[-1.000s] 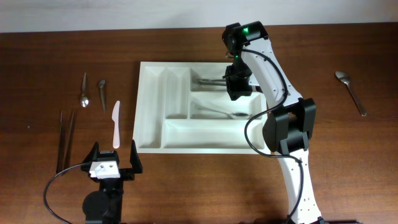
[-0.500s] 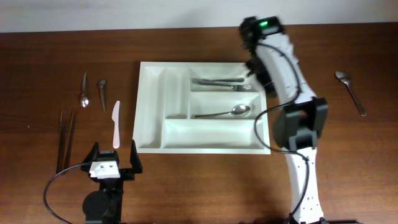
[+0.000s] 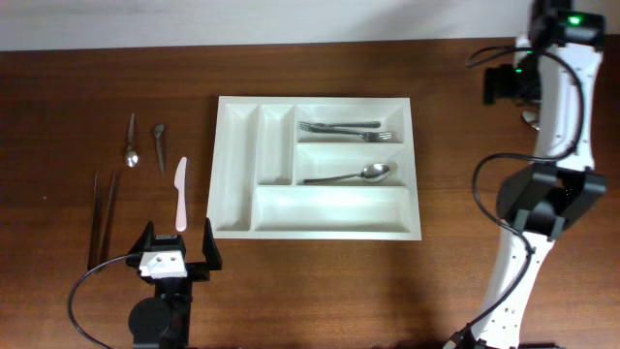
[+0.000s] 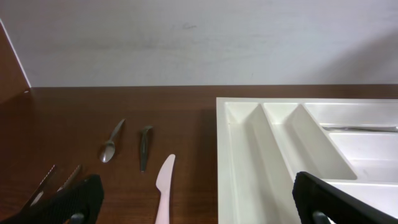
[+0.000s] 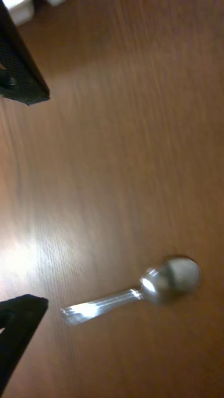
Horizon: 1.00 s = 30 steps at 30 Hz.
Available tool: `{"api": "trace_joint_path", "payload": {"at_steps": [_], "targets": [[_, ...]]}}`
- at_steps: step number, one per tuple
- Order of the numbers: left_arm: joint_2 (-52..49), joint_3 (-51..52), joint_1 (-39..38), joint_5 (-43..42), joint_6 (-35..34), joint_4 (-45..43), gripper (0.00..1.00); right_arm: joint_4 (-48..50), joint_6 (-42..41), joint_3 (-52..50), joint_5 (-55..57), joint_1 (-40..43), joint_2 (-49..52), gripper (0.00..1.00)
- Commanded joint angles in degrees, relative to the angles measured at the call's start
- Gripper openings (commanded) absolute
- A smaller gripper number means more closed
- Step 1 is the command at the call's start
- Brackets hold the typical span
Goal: Pack container
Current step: 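Move the right gripper to the last spoon and grasp it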
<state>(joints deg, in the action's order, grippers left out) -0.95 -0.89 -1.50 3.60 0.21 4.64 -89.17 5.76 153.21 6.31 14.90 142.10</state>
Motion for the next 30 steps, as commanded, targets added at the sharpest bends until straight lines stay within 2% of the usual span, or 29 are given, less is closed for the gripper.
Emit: {"api": "trace_joint_path", "payload": {"at_steps": [1,7,13,21,30], "targets": [[0.28,0.31,-0.22,-0.42,0.66,-0.04,0.99,1.7,9.29,0.07,-0.07,5.46,-1.92,0.99],[0.28,0.31,-0.22,-0.42,0.66,-0.07,0.99,5.33,20.57,0.0,-3.65,13.97,-0.04,0.99],[0.28,0.31,-0.22,-0.42,0.66,-0.04,0.99,9.44,22.88,-0.04,-10.1,19.58,2.4,0.99],[0.28,0.31,-0.22,-0.42,0.66,-0.04,0.99,9.27,31.1,-0.04,-8.33,16.98,6.86,0.99],[0.28,0.31,-0.22,-0.42,0.66,-0.07,0.99,9.4,33.03,-0.04,-6.71,15.04,9.84,0.98]]}}
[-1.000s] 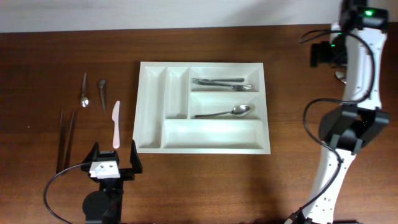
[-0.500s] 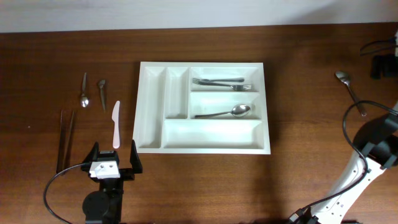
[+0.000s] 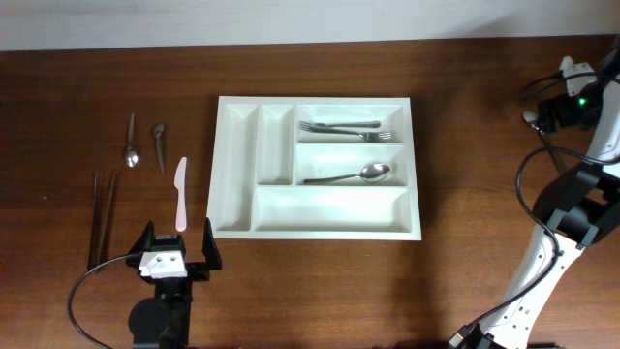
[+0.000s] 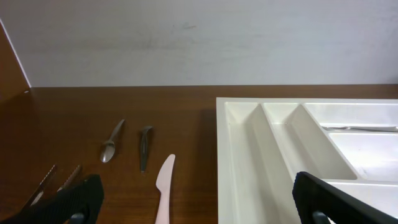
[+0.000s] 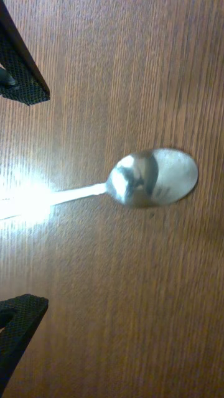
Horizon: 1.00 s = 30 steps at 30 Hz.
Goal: Pack container
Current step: 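Move the right gripper to the last spoon and grasp it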
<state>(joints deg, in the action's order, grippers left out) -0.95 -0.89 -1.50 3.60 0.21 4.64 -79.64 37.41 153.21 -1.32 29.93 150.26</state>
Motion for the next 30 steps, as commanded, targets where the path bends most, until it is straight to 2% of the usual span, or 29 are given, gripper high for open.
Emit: {"api": "trace_joint_path", "payload": {"at_steps": [1,19,30], "targets": [[0.28,0.31,-0.22,-0.42,0.66,-0.04,0.99,-0.37,1.36,-0.04,0.87,-0.02,2.05,0.98],[0.28,0.31,-0.22,-0.42,0.66,-0.04,0.99,-1.01,1.16,-1.07,1.16,0.04,3.89,0.99],[0.28,0.31,-0.22,-0.42,0.66,-0.04,0.99,1.44,1.16,-7.87,2.62,0.02,3.89,0.99]]}}
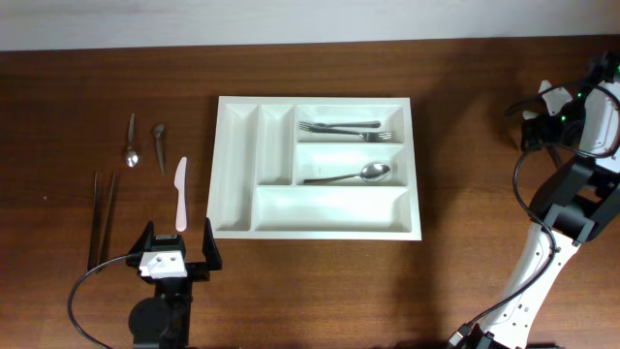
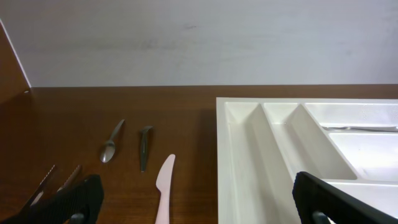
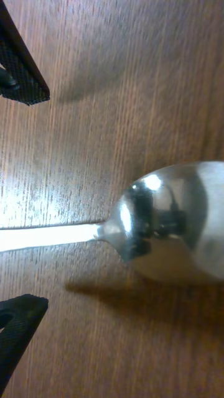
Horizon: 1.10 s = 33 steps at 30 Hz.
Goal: Pack container
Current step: 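Move the right gripper to the last spoon and grasp it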
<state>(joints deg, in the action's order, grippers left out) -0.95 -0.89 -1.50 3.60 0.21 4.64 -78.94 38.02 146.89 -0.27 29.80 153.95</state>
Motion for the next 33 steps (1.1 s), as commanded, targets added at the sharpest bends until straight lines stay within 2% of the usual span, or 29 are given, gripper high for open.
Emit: {"api": "trace_joint_path", "payload": {"at_steps": [1,13,24,33], "targets": [[0.28,0.31,-0.22,-0.42,0.66,-0.04,0.99,1.01,0.55,-1.84,1.64,0.17,0.2,0.99],[0.28,0.31,-0.22,-0.42,0.66,-0.04,0.99,2.51,0.74,-3.02,1.38,0.33,0.31,0.99],[0.28,0.31,-0.22,-0.42,0.66,-0.04,0.99,5.05,0.72,-11.1,1.55,0.26,0.31,0.99],[0.28,0.31,-0.22,-0.42,0.66,-0.04,0.99,5.55,0.55,-11.32,-0.85,0.26,0.28,0.99]]}}
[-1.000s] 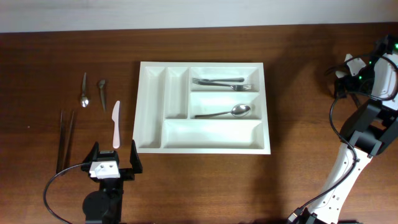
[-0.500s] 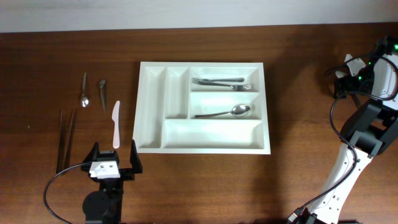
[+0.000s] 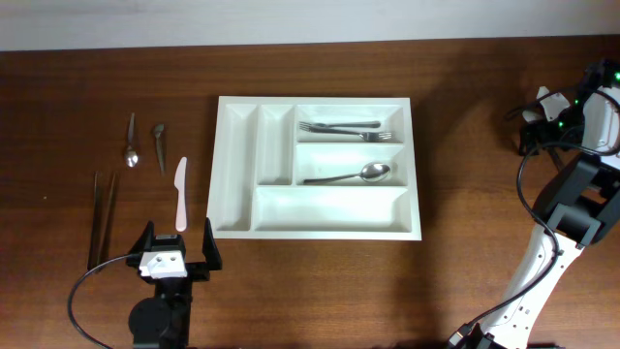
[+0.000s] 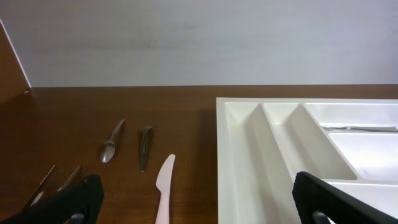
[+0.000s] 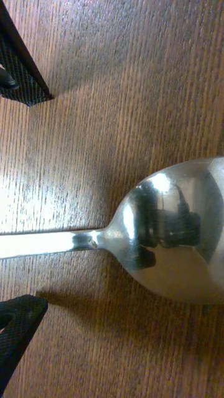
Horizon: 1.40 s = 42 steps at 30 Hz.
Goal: Pack container
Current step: 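Move the right gripper to the last spoon and grasp it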
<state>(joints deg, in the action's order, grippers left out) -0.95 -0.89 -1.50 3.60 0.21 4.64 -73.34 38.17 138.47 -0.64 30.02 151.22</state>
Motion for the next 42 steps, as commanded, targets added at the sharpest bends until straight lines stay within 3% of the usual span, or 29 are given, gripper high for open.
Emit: {"api": "trace_joint_path", "payload": {"at_steps": [1,14,15,17,18,22,26,31,37,42], "targets": [[0.28,0.31,-0.22,-0.42,0.66,-0.04,0.99,-0.07,0.39,-2.91,-0.46,0.04,3.02,0.99],[0.28,0.31,-0.22,-0.42,0.66,-0.07,0.99,-0.28,-0.7,-2.91,-1.75,0.04,3.02,0.98],[0.28,0.31,-0.22,-0.42,0.66,-0.04,0.99,-0.24,-0.72,-2.91,-1.75,0.04,3.02,0.95],[0.28,0.31,-0.22,-0.42,0.66,-0.04,0.99,0.37,-1.4,-2.91,-1.73,0.04,3.02,0.73],[0.28,0.31,-0.22,-0.42,0.66,-0.04,0.99,0.94,-2.6,-2.91,-1.7,0.04,3.02,0.69],[0.28,0.31,-0.22,-0.42,0.66,-0.07,0.99,2.51,-6.1,-2.89,-1.7,0.04,3.02,0.68],[0.28,0.31,-0.22,-0.42,0.66,-0.07,0.99,2.43,-6.71,-2.84,-1.66,0.0,3.02,0.35],[0.28,0.31,-0.22,-0.42,0.66,-0.04,0.99,2.45,-10.25,-2.38,-1.22,0.0,2.82,0.05],[0.28,0.31,-0.22,-0.42,0.66,-0.04,0.99,0.85,-14.25,0.87,-1.09,-0.11,1.81,0.04],[0.28,0.31,-0.22,-0.42,0.66,-0.04,0.99,-4.83,-18.01,11.56,-1.53,-1.16,0.31,0.04]]}}
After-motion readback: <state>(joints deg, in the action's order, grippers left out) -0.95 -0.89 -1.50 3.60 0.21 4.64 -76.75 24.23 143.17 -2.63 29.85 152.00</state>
